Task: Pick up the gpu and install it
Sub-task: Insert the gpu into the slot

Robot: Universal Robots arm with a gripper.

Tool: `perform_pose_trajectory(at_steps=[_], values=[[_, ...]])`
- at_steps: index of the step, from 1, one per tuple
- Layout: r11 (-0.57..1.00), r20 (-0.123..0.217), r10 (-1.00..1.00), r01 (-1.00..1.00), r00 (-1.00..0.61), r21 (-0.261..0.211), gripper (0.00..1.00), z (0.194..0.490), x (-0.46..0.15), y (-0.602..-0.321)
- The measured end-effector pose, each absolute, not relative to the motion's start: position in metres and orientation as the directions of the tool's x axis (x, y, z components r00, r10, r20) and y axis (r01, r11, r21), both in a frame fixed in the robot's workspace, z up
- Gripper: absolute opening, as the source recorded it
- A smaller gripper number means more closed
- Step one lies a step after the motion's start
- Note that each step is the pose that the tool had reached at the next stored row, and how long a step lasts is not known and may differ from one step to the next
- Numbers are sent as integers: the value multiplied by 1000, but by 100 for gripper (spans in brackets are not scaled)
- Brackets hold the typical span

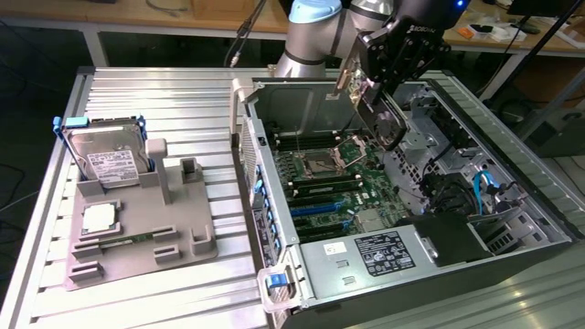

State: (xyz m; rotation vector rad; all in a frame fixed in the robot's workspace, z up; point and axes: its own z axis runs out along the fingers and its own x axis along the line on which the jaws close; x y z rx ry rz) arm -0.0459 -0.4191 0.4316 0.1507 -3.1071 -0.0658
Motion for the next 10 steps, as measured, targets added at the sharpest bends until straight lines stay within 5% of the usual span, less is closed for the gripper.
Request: perform_pose_trajectory(at_steps=[10], values=[[975, 28, -217, -216, -976, 44, 27, 431, -46, -419]])
